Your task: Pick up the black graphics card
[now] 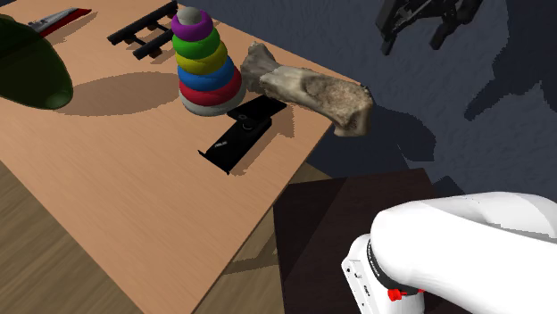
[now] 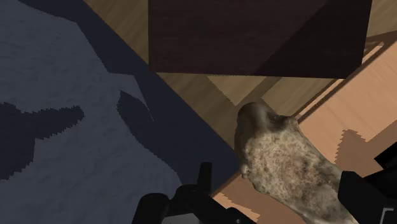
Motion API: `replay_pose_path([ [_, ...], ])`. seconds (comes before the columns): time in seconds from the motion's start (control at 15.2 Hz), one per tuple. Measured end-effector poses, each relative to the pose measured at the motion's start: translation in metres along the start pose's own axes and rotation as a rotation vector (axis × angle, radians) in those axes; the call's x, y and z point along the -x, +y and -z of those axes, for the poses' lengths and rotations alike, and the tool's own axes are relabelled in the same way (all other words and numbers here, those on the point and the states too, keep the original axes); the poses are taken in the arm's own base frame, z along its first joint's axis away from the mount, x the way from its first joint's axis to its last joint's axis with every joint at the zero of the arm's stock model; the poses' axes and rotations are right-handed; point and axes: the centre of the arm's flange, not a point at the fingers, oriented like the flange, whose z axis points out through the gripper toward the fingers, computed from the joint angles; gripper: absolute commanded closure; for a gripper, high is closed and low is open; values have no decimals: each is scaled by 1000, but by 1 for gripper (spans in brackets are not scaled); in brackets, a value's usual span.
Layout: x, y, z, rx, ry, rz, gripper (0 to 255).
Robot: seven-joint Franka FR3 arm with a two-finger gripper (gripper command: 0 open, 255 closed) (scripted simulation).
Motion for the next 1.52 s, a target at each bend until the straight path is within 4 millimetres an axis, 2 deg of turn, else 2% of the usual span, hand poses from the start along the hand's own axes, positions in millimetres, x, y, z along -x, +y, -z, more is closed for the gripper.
replay_pose_path([
  [0.13, -1, -5, -3, 0, 1, 10, 0],
  [0.4, -16, -44, -22, 1, 5, 87, 0],
  [0.92, -39, -136, -63, 2, 18, 261, 0],
  [1.52, -44, -249, -119, 3, 32, 457, 0],
])
